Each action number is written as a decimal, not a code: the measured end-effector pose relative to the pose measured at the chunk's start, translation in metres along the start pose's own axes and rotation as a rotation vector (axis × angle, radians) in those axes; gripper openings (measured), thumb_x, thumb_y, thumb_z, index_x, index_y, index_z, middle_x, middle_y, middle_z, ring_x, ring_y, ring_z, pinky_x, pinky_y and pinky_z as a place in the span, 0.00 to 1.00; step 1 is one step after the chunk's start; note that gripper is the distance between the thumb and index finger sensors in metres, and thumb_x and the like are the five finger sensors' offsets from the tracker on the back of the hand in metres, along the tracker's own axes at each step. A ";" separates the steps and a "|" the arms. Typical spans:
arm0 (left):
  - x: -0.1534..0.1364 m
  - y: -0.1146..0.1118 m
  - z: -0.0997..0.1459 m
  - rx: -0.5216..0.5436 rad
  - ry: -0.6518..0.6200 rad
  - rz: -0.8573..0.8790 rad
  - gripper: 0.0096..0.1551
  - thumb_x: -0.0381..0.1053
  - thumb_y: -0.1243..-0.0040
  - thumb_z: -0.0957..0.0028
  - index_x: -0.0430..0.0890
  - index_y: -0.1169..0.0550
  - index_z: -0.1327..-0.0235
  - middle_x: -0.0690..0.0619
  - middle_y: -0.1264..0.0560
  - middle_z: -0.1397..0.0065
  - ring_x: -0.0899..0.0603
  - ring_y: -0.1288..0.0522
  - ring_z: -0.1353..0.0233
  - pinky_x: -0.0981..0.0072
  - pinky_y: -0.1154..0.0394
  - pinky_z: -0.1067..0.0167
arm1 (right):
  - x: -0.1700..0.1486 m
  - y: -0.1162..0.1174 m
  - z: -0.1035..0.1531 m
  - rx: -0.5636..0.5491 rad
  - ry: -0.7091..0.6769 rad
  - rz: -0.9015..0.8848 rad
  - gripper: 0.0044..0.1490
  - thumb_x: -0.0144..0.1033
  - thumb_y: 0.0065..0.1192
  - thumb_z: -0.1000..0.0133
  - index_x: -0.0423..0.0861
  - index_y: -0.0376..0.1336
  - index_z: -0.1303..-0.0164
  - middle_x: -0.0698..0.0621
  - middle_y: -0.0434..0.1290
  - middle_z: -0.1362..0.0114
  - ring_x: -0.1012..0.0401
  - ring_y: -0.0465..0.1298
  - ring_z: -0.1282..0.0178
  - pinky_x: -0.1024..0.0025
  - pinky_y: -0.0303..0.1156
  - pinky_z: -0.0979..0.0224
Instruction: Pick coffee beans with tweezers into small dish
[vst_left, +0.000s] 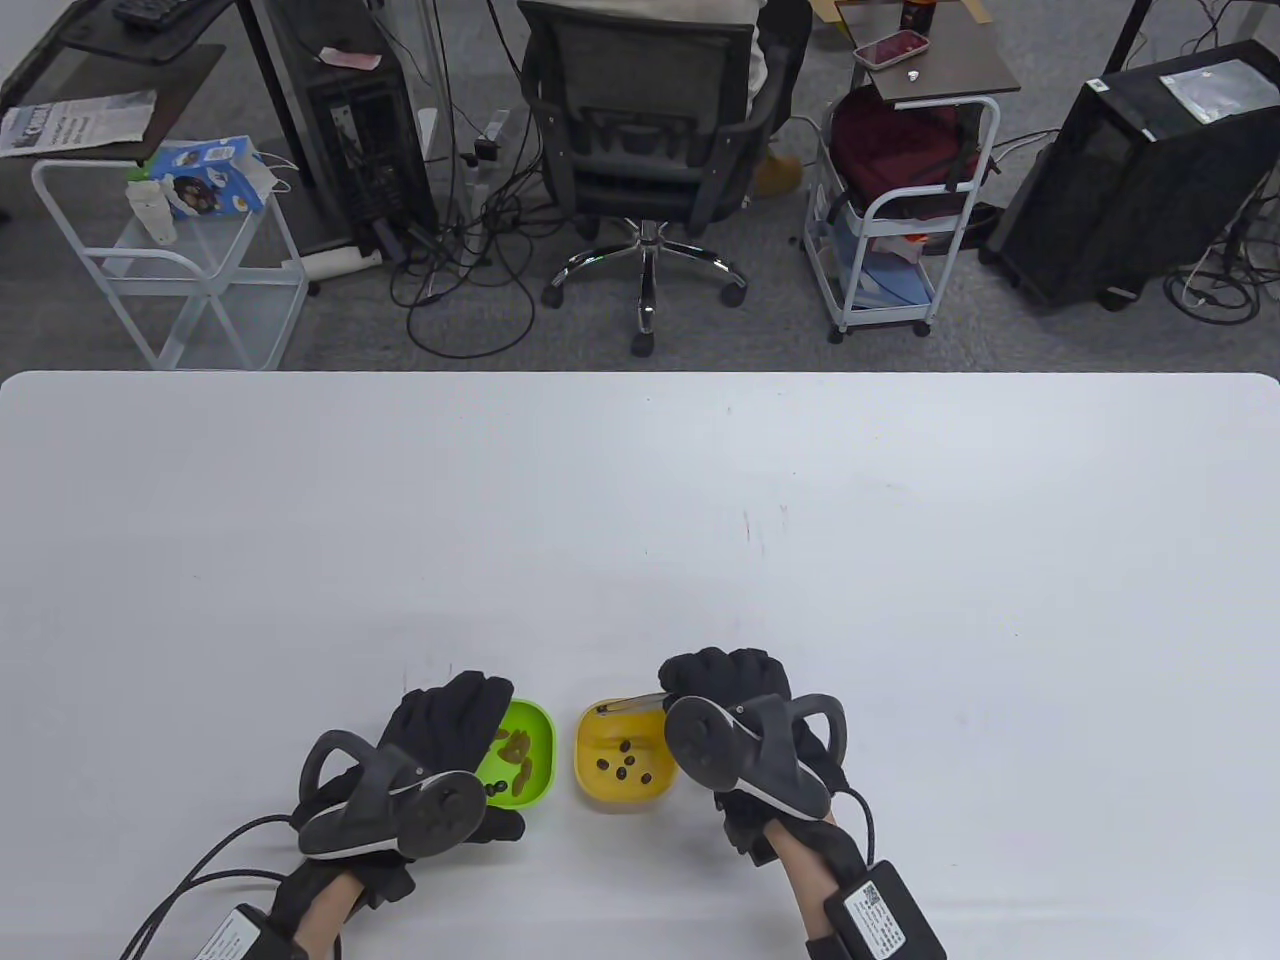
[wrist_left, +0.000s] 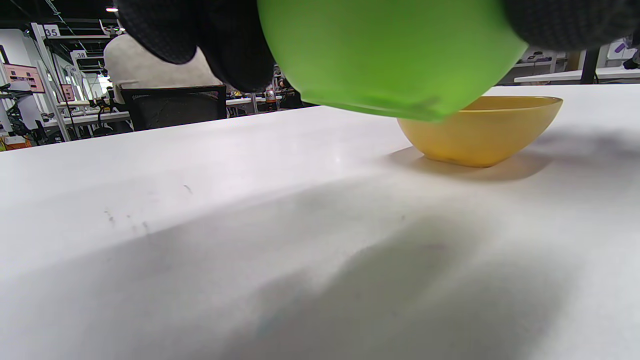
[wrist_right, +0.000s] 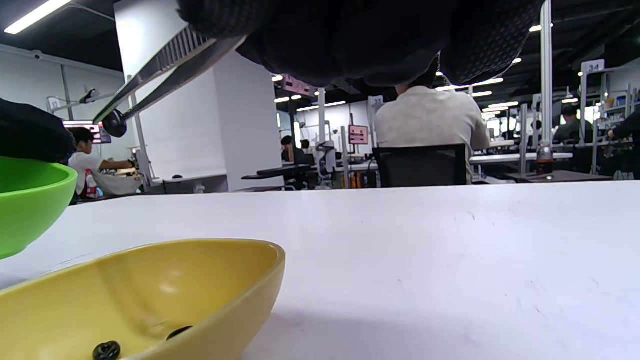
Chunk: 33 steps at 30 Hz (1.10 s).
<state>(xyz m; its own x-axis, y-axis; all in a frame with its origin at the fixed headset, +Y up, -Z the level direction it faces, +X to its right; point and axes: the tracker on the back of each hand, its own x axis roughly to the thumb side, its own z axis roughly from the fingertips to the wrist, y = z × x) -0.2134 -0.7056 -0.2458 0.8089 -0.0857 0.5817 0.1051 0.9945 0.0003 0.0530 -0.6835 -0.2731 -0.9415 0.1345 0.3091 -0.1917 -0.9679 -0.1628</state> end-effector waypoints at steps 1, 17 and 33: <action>0.000 0.000 0.000 0.001 0.000 0.001 0.72 0.77 0.46 0.62 0.30 0.42 0.13 0.27 0.36 0.14 0.28 0.26 0.22 0.30 0.30 0.27 | -0.001 0.000 0.000 -0.004 0.002 -0.004 0.26 0.41 0.48 0.50 0.52 0.62 0.41 0.55 0.74 0.46 0.57 0.77 0.52 0.42 0.68 0.22; 0.000 0.000 0.001 0.008 -0.001 -0.001 0.73 0.77 0.46 0.62 0.30 0.42 0.13 0.27 0.36 0.14 0.28 0.26 0.22 0.30 0.31 0.26 | 0.032 -0.004 0.005 -0.066 -0.138 -0.046 0.27 0.43 0.49 0.49 0.52 0.61 0.39 0.55 0.74 0.46 0.57 0.77 0.53 0.43 0.69 0.23; -0.002 0.001 0.001 0.024 0.004 -0.005 0.73 0.77 0.46 0.62 0.30 0.42 0.13 0.26 0.37 0.14 0.28 0.26 0.22 0.29 0.31 0.26 | 0.067 0.018 0.002 -0.022 -0.262 -0.012 0.27 0.43 0.51 0.49 0.52 0.61 0.39 0.56 0.74 0.46 0.57 0.77 0.53 0.43 0.69 0.23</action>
<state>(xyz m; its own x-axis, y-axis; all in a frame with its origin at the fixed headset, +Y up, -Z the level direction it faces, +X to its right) -0.2154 -0.7041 -0.2459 0.8105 -0.0910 0.5787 0.0953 0.9952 0.0230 -0.0125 -0.6924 -0.2531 -0.8356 0.0833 0.5430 -0.2109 -0.9613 -0.1771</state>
